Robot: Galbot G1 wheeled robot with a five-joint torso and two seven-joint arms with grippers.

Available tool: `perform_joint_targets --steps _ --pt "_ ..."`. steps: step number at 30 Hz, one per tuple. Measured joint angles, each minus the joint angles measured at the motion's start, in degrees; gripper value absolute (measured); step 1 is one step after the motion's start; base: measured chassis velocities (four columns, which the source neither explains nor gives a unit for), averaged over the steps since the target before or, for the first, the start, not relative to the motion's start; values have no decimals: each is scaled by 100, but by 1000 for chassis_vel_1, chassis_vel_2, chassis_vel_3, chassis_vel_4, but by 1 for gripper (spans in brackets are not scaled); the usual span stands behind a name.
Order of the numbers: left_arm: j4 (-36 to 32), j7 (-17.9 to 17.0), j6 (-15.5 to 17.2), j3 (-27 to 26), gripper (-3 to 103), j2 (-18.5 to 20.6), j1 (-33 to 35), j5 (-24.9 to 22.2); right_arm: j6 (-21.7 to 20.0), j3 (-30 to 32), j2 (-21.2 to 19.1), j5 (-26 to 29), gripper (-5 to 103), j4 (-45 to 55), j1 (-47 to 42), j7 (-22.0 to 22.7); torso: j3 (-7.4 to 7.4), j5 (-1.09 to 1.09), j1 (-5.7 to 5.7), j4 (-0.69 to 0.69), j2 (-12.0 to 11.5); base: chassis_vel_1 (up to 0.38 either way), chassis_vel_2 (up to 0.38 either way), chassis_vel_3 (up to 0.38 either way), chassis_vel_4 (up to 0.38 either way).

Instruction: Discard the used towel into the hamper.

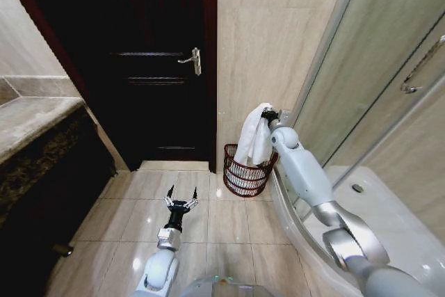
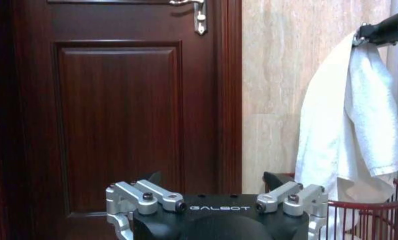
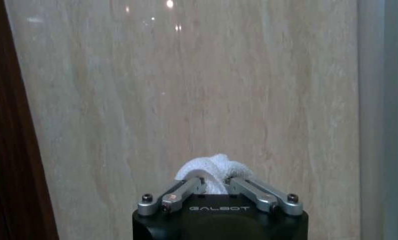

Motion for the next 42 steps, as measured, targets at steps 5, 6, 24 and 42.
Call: perform_joint_targets --steps 5,6,24,42 --pt "47 5 0 -2 100 2 -58 -11 0 -10 38 -12 6 -7 9 3 -72 -1 -54 0 -124 0 0 0 0" --pt "54 6 2 -2 100 -1 -70 -14 0 -14 43 -17 6 -7 1 5 -88 0 -67 0 -154 0 0 0 0" --pt "122 29 10 -20 100 28 -135 -59 0 36 235 -81 6 -28 -112 36 -348 0 -237 0 -584 0 0 0 0" --pt "163 34 -48 -69 100 49 -107 -155 -28 -32 312 -129 6 -53 -202 37 -605 0 -406 0 -1011 0 0 0 0"
